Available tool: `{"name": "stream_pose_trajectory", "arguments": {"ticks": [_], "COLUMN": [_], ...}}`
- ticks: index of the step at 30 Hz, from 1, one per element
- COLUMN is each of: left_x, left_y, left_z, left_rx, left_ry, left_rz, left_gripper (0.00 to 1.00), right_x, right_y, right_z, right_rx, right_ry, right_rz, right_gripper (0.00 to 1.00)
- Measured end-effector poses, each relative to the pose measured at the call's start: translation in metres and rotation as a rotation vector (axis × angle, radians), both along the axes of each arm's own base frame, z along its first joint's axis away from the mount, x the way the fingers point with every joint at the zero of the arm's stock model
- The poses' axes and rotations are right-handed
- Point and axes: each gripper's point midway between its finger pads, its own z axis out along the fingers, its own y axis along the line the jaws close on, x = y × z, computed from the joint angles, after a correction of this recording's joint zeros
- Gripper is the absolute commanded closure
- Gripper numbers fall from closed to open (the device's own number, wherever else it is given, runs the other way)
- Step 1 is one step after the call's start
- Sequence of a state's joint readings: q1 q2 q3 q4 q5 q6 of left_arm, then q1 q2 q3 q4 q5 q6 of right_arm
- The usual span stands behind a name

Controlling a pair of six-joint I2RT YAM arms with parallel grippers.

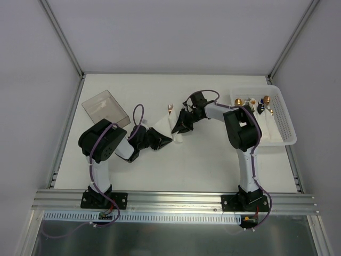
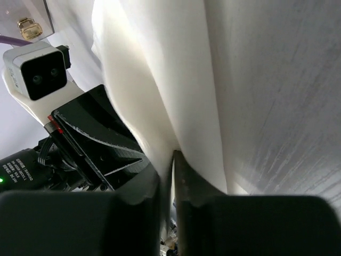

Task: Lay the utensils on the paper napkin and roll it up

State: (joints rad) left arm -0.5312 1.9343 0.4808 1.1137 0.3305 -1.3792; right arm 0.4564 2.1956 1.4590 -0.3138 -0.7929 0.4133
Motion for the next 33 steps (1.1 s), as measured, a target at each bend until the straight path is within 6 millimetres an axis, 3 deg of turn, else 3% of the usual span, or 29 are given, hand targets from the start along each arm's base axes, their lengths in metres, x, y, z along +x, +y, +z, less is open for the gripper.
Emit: {"name": "stream_pose_trajectory", "arguments": {"ticks": [2,3,6,9,17,20,26,29,30,33], "left_x": [-0.002,-0.003,-0.009,-0.012,0.002,0.009,0.006,0.006,0.007,0.010], "left_y": [0.002,0.004,0.011,0.019,0.040,0.041,0.042,0.042,0.042,0.039], "left_z": [0.002,0.003,0.008,0.023,0.105,0.119,0.105,0.094,0.090,0.075], "left_rx": [0.003,0.008,0.031,0.062,0.161,0.191,0.241,0.257,0.264,0.283], "left_ry": [-0.005,-0.006,-0.012,-0.044,-0.276,-0.320,-0.294,-0.270,-0.260,-0.225], "left_rz": [0.002,0.005,0.019,0.033,0.103,0.108,0.091,0.085,0.082,0.072], "left_gripper": [0.85,0.82,0.79,0.76,0.75,0.76,0.81,0.85,0.86,0.89], "right_x": [-0.001,0.000,0.000,0.000,0.002,0.002,0.005,0.006,0.006,0.005], "right_y": [0.001,0.002,0.007,0.010,0.015,0.018,0.022,0.021,0.020,0.015], "right_z": [0.000,0.000,0.006,0.010,0.015,0.018,0.019,0.017,0.015,0.007], "right_rx": [0.005,0.009,0.038,0.061,0.104,0.132,0.166,0.167,0.165,0.146], "right_ry": [0.006,0.007,0.009,0.003,0.012,0.026,0.043,0.049,0.052,0.066], "right_rz": [0.000,0.000,0.007,0.016,0.008,-0.006,-0.035,-0.049,-0.055,-0.078], "right_gripper": [0.73,0.61,0.48,0.43,0.36,0.33,0.39,0.49,0.58,0.73]}}
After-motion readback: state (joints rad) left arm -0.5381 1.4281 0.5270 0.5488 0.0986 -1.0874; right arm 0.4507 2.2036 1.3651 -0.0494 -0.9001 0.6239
